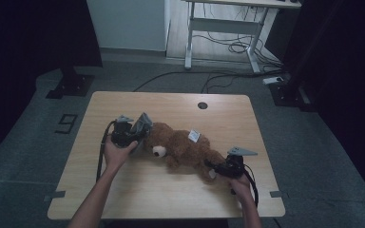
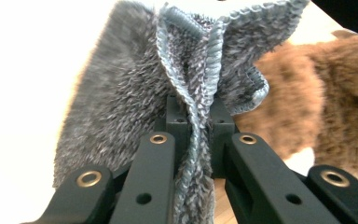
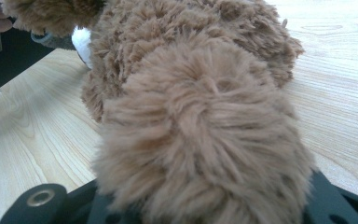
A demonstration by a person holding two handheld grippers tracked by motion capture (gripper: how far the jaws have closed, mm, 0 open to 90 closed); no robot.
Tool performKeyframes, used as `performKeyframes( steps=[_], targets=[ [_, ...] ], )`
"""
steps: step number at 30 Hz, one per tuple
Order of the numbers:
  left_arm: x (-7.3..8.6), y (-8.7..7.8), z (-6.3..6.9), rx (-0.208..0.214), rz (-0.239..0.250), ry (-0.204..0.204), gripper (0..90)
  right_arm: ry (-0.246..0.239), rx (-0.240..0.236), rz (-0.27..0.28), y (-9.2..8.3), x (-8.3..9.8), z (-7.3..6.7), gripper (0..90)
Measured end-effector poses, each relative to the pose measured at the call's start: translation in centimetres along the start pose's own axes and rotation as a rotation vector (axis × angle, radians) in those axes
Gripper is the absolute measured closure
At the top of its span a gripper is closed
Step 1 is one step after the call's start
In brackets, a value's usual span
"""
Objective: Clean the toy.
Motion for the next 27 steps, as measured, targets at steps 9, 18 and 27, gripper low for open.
performKeyframes(
  steps=[9,18,27],
  targets=[
    [-2.1,-1.5,7.4,0.166,0.063,0.110,83.2,0.009,0.001,0.000,0.0,0.1,0.0,60.5],
    [-3.2,1.5,17.9,0.299,0.011,0.269,82.9,0.012,-0.005,0.007,0.1,0.2,0.1,60.5],
    [2.1,8.1,18.2,0.229,-0.186,0.275,82.5,0.024,-0.014,0.009,0.0,0.3,0.3,60.4]
  ],
)
Point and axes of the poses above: each handheld gripper's, and its own axes: y roughly forward along the jaws, x roughly out of its underside, z roughly to its right, the point moved 2 cm from there along y, roughly forward along the jaws, and after that the axes turned 13 degrees about -y, right-handed, at the moved point
